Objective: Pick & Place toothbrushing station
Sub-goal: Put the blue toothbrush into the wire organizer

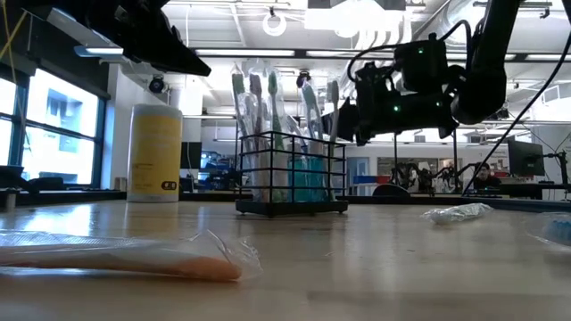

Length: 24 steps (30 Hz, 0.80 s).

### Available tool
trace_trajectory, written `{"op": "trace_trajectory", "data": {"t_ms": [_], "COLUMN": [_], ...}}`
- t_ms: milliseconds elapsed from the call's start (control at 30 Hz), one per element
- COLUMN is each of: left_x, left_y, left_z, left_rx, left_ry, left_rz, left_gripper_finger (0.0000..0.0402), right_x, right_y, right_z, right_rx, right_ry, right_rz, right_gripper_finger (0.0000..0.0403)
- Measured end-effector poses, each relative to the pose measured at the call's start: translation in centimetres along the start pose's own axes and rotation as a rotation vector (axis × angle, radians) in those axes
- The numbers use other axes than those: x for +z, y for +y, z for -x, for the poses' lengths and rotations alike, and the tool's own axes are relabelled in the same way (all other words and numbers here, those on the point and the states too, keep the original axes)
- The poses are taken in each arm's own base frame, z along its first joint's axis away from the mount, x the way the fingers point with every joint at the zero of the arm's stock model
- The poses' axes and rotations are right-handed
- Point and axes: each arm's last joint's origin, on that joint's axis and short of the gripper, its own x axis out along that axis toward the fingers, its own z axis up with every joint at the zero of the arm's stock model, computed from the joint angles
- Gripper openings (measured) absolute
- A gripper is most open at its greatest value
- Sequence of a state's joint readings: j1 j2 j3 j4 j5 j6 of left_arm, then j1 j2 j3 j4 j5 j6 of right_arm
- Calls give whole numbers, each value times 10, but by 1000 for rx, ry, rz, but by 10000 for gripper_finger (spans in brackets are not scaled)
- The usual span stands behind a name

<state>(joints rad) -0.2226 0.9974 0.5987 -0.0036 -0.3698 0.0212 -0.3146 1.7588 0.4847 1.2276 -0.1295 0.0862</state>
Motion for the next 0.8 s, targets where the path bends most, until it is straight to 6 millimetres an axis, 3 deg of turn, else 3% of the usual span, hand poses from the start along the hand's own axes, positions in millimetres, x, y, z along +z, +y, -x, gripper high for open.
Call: {"op": "trace_trajectory", "data": {"t_ms": [400,800], "left_x": [0,-1], "left_y": [0,0], "left_z": [0,0], "left_rx": [0,0], "left_ry": [0,8], "left_rz": [0,-3], "left_gripper_finger": [58,58], "right_x": [-1,2], "right_y": [1,4], "right_z": [0,1], "right_rx": [-68,-82], "right_ry": [27,21], "right_rz": [-25,62], "right_gripper_finger": [28,160]}}
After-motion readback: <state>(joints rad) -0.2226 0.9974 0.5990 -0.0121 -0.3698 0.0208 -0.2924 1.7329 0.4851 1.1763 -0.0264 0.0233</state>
